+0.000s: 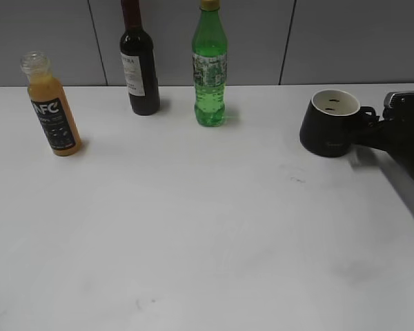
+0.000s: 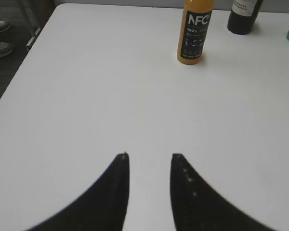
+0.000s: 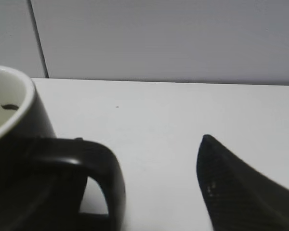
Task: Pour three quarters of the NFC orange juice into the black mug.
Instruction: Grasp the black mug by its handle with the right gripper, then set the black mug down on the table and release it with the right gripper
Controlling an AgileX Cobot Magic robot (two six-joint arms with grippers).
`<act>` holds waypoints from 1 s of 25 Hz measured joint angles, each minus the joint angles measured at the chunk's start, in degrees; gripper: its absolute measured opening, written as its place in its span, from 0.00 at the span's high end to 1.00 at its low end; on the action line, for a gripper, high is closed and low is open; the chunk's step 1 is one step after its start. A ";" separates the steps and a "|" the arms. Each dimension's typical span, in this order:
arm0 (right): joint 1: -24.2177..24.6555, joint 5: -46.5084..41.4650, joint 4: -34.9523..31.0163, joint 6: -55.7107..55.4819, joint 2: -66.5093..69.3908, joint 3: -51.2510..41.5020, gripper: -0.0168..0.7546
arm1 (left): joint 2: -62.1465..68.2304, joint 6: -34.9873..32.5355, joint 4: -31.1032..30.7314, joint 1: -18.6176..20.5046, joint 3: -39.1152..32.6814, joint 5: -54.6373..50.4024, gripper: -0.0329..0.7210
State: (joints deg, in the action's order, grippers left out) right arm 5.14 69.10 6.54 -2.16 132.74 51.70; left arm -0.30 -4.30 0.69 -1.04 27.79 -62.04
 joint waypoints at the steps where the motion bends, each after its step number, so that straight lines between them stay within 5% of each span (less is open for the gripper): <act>1: 0.00 0.00 0.47 -0.14 0.05 0.07 0.37 | 0.00 0.00 0.00 0.00 0.00 0.00 0.65; 6: 0.00 0.05 4.42 -0.46 0.32 0.26 0.81 | 0.00 0.00 0.00 0.00 0.00 0.00 0.65; 8: 0.00 0.06 5.25 -0.42 0.44 0.26 0.91 | 0.00 0.00 0.00 0.00 0.00 0.00 0.65; 20: -0.32 -2.72 9.86 0.04 -3.56 -0.86 0.94 | 0.00 0.00 0.00 0.00 0.00 0.00 0.65; 25: -5.32 -2.36 7.92 0.98 -11.92 -5.75 0.94 | 0.00 0.00 0.00 0.00 0.00 0.00 0.65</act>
State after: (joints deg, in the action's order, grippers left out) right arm -0.18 66.74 14.46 -1.18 120.83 45.96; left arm -0.30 -4.30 0.69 -1.04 27.79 -62.04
